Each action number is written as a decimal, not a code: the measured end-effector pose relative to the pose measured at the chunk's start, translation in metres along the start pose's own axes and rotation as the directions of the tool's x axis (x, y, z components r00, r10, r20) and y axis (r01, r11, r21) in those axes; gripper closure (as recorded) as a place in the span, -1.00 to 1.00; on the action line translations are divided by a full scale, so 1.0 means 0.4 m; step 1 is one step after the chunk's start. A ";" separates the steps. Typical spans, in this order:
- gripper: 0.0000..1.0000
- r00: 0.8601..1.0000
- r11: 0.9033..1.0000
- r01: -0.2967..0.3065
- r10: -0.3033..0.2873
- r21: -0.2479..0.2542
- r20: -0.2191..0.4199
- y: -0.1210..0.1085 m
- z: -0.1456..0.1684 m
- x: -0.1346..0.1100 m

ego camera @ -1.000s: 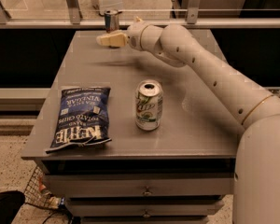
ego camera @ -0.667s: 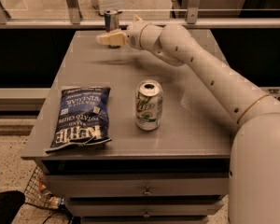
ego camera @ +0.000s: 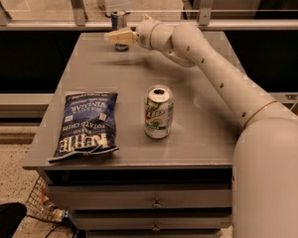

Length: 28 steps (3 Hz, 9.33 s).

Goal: Knock redbull can over

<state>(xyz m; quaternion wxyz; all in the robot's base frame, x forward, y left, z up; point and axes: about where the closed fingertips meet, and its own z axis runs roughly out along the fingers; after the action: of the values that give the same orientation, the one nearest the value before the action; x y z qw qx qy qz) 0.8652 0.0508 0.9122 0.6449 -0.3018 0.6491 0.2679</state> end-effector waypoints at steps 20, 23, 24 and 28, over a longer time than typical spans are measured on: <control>1.00 0.351 0.982 0.135 -0.170 -0.130 -0.921 0.143 -0.185 0.088; 1.00 0.317 0.976 -0.003 -0.207 -0.219 -0.926 0.160 -0.139 0.199; 0.71 0.317 0.976 -0.003 -0.207 -0.219 -0.926 0.161 -0.140 0.184; -1.00 0.321 0.976 -0.001 -0.207 -0.219 -0.924 0.161 -0.133 0.180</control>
Offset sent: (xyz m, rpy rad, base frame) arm 0.0230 0.0124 -0.0016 0.0487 0.0234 0.0669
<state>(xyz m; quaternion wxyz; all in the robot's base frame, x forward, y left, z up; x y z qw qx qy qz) 0.7828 0.0516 0.8388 0.1352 -0.4981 0.8545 0.0586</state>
